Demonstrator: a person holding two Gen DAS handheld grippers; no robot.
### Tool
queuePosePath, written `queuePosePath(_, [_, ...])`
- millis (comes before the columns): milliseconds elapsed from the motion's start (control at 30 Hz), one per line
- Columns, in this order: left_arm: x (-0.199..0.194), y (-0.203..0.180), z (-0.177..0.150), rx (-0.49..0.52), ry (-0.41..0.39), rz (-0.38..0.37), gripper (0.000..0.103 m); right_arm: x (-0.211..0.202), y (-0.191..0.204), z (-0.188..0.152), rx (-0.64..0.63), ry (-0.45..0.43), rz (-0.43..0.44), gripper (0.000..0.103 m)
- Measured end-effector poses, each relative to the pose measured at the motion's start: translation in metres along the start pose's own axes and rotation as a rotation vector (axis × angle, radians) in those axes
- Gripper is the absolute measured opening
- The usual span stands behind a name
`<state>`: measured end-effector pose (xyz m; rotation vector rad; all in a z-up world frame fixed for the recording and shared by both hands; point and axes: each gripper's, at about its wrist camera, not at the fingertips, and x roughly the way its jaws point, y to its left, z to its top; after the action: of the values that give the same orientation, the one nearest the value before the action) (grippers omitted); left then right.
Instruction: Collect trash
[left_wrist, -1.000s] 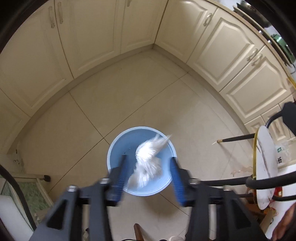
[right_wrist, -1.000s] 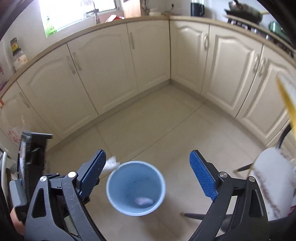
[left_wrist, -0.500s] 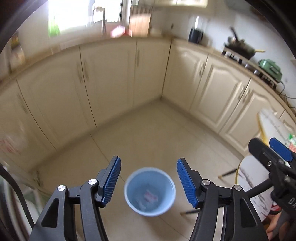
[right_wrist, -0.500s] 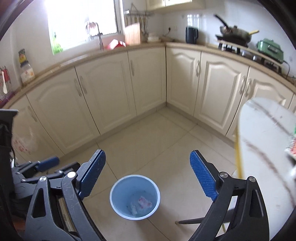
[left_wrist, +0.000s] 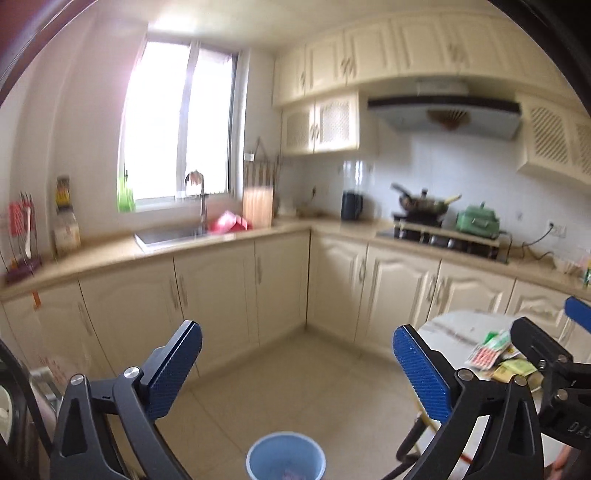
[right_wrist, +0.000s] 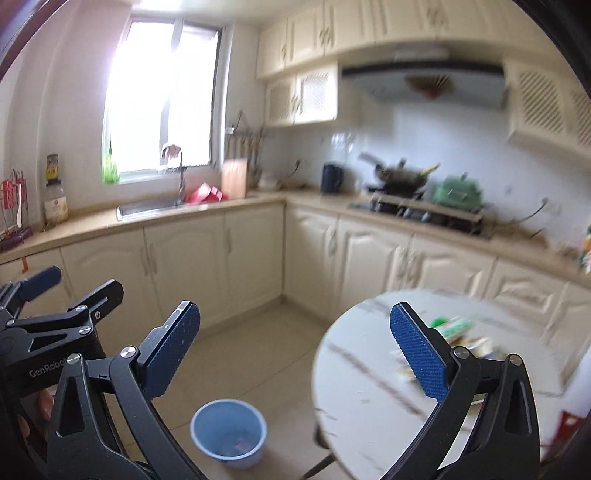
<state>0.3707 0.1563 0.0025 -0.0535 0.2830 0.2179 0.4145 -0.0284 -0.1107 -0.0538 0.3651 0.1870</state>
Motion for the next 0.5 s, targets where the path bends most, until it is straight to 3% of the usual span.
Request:
queuePosePath(133, [-0.032,-0.022,0.002,0.010,-0.062,-0.051,0.102,-0.059,-0.016,0.014,0.007,-0.070,-0.066,0.103])
queuePosePath(233, [-0.110,-0.015,-0.013,0.026,-0.117,-0.064,0.102,-0.097,-0.030,0.019,0.036,-0.113,-0.091,0.103])
queuePosePath(333, [-0.137,-0.042,-0.038,0.040,-0.164,-0.080,0.102,-0.128,-0.038,0.022,0.050,-0.152,-0.124,0.103])
queuePosePath(400, [-0.177,-0.044,-0.089,0.048,-0.191,-0.099,0.102,-0.146,-0.044,0.024,0.059,-0.172,-0.139,0.103])
queuePosePath(500, [-0.217,-0.047,-0.120,0.052,-0.235,-0.111,0.102,-0.171,-0.048,0.027,0.066,-0.203,-0.155,0.103])
